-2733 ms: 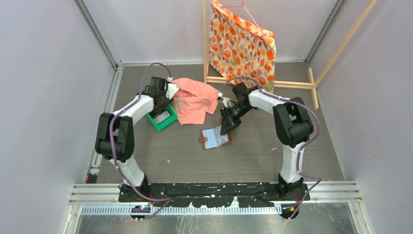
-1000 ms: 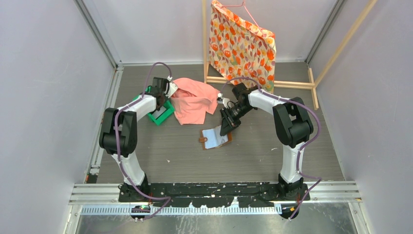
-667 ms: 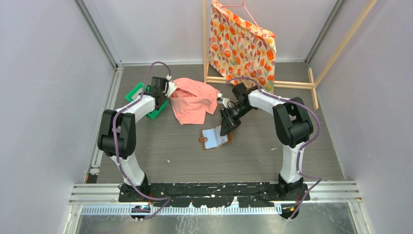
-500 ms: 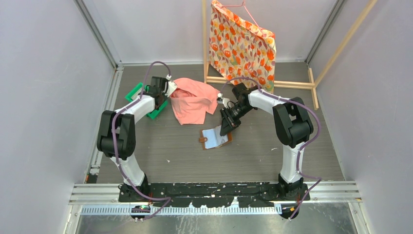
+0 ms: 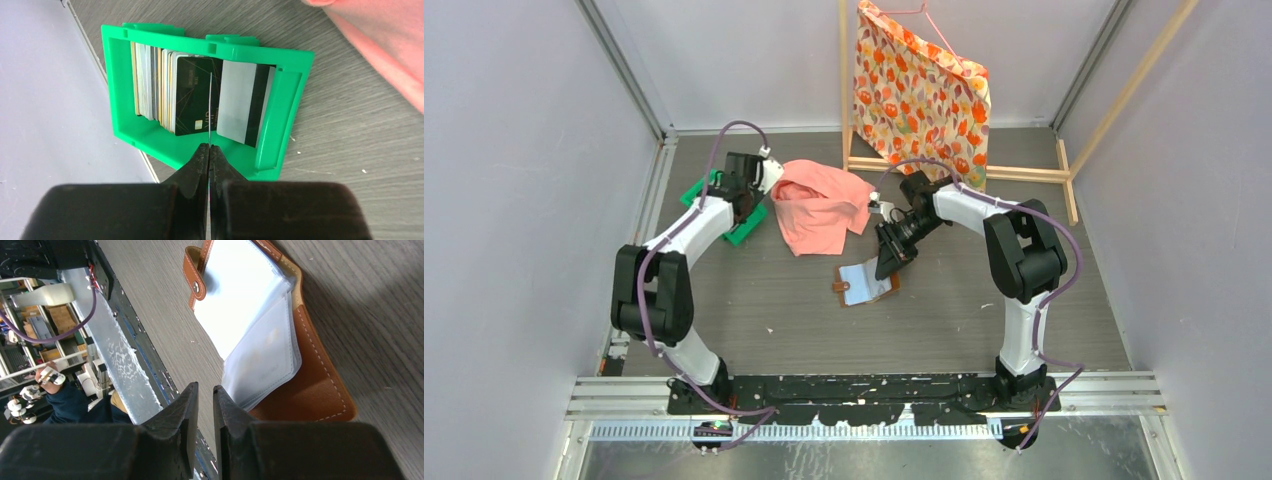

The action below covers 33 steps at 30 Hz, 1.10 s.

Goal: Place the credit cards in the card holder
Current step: Pick up the credit card from the storage box, then insert the credit card into the card holder.

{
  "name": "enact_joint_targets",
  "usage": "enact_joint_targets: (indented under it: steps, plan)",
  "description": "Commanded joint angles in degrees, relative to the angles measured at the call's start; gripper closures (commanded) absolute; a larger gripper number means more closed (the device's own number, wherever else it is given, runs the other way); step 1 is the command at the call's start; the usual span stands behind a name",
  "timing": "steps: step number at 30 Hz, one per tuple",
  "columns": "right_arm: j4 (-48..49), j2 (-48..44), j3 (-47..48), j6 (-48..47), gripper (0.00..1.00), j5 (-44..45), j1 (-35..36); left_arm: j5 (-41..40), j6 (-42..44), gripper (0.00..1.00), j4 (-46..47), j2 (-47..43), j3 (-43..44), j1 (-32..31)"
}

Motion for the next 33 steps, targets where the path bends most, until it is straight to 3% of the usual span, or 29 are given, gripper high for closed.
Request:
enact_joint_targets:
  steps: [1,9,16,19,28,33]
  plan:
    - [-0.51,-3.04,2.41,-0.78,0.77,-1.21,0.51,2.22,-3.09,1.00,-4.87,-4.28,2.62,0.30]
    - [-0.03,-2.12,2.64,0.51,0.77,0.49,0.52,11.63,-12.89,1.00,-14.30,-9.34,6.53,0.38]
    - [0.05,-2.38,2.54,0.58,0.77,0.56,0.53,18.47,-20.80,1.00,-16.82,-14.94,4.45,0.39]
    - [0.06,-2.39,2.54,0.54,0.77,0.49,0.59,27.28,-26.06,1.00,-15.96,-18.23,2.35,0.39]
    - [-0.10,-1.84,2.53,0.81,0.77,0.89,0.54,56.08,-50.35,1.00,1.87,-24.77,-12.84,0.39]
    - [-0.16,-1.43,2.54,1.06,0.77,1.70,0.54,63.17,-64.93,1.00,15.50,-22.29,-22.39,-0.27]
